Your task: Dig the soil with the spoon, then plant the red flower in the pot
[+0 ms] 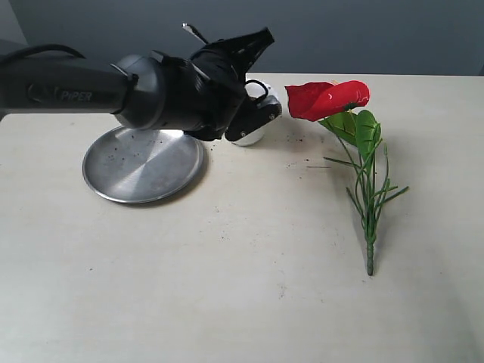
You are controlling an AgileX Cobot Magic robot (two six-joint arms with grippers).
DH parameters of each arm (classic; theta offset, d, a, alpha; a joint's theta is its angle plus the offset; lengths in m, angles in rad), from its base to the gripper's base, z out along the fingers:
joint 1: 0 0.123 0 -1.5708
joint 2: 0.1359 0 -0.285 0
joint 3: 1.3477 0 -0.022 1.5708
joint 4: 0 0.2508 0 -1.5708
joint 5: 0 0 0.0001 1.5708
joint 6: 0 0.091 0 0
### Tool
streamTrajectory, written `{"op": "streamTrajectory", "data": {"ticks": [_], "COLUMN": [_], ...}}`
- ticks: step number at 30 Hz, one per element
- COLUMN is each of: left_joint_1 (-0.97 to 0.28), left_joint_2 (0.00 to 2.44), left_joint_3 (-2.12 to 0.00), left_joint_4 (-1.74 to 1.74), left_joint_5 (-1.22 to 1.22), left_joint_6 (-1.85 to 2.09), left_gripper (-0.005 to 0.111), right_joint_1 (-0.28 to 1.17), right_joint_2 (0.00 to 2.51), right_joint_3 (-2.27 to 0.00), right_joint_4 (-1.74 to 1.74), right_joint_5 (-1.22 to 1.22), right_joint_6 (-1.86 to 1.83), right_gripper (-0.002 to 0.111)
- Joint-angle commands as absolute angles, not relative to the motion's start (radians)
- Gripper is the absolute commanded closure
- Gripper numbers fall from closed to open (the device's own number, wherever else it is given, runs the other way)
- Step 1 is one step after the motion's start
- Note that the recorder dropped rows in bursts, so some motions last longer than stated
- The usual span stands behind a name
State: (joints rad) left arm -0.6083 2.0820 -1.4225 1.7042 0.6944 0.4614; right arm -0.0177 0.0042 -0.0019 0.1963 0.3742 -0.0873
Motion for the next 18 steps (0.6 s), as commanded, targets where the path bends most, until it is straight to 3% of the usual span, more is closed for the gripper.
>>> {"op": "streamTrajectory", "data": {"ticks": [1, 18], "left_joint_1": [-0.631, -0.649], "left_joint_2": [2.069, 2.069], "left_joint_3": [-1.427, -1.427], "left_joint_4": [1.657, 1.585], "left_joint_5": [0.669, 0.662], "left_joint_6": [0.421, 0.075], "left_gripper": [0.106, 0.106], "right_joint_1": [-0.017, -0.017], "right_joint_2": [0.0, 0.0], "right_joint_3": [0.0, 0.0], "right_joint_4": [0.192, 0.192], "right_joint_5": [0.364, 0.364], "right_joint_6": [-0.088, -0.088], "right_gripper": [0.108, 0.108]}}
